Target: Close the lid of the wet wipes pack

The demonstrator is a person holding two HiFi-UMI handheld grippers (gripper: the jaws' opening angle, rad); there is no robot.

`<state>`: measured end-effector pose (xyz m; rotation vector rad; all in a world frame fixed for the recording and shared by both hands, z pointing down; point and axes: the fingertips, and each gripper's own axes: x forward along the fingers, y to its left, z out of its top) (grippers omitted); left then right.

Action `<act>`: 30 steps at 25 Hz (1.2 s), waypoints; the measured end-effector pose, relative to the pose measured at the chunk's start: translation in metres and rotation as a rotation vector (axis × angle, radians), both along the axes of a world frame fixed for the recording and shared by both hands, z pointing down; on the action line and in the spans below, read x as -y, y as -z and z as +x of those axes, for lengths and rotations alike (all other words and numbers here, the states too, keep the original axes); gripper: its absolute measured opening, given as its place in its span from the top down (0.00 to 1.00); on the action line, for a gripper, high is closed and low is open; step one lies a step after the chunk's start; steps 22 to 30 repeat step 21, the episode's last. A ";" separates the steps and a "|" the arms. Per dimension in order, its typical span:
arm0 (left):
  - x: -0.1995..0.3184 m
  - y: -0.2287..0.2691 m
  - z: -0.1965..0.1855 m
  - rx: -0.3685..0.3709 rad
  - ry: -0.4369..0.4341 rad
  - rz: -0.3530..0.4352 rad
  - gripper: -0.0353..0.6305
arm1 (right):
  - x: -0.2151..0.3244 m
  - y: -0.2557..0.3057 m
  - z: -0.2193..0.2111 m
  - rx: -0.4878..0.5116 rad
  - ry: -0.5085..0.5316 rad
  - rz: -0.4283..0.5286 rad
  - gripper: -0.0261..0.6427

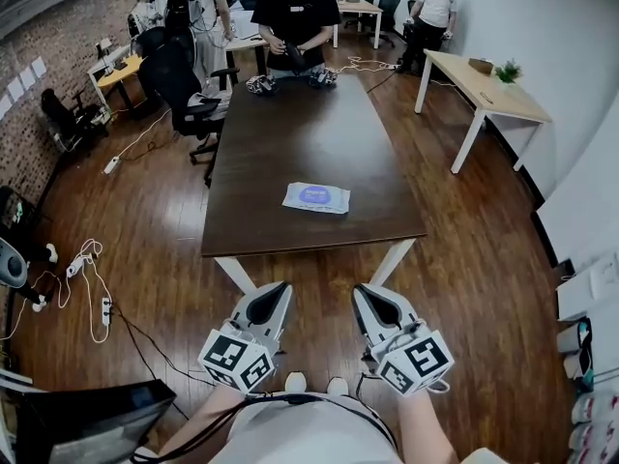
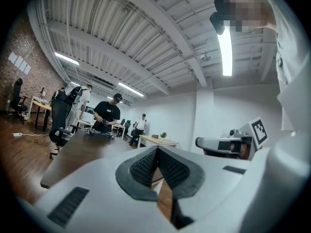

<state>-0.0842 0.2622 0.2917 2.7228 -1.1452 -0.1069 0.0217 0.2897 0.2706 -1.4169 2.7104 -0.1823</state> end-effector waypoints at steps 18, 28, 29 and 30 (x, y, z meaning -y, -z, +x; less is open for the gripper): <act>0.004 0.003 0.002 -0.004 -0.015 -0.001 0.94 | 0.002 0.002 -0.004 -0.026 0.009 0.001 0.95; 0.006 0.008 0.001 0.003 -0.011 -0.007 0.94 | 0.004 0.003 -0.005 -0.026 0.008 0.000 0.95; 0.006 0.008 0.001 0.003 -0.011 -0.007 0.94 | 0.004 0.003 -0.005 -0.026 0.008 0.000 0.95; 0.006 0.008 0.001 0.003 -0.011 -0.007 0.94 | 0.004 0.003 -0.005 -0.026 0.008 0.000 0.95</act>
